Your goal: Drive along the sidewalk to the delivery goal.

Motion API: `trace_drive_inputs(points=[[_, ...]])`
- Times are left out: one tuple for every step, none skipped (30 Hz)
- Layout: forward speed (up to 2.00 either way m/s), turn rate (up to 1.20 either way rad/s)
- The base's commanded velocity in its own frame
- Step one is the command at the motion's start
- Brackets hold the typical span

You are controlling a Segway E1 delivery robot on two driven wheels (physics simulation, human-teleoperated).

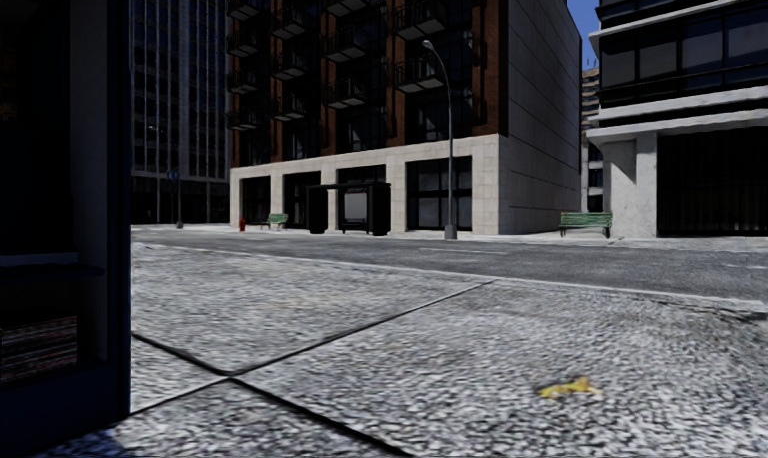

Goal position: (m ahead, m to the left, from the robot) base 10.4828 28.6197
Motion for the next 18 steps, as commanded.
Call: trace_drive_inputs(points=[[2.0, -0.68], [1.99, -0.52], [1.99, -0.52], [1.98, -0.45], [1.98, -0.25], [1.98, -0.25], [1.98, -0.01], [2.0, 0.0], [1.99, 0.0], [1.76, 0.0], [1.76, 0.0], [1.3, 0.0], [0.88, 0.0], [0.88, 0.0], [0.68, 0.0], [1.08, 0.09], [1.46, 0.2], [1.46, 0.2]])
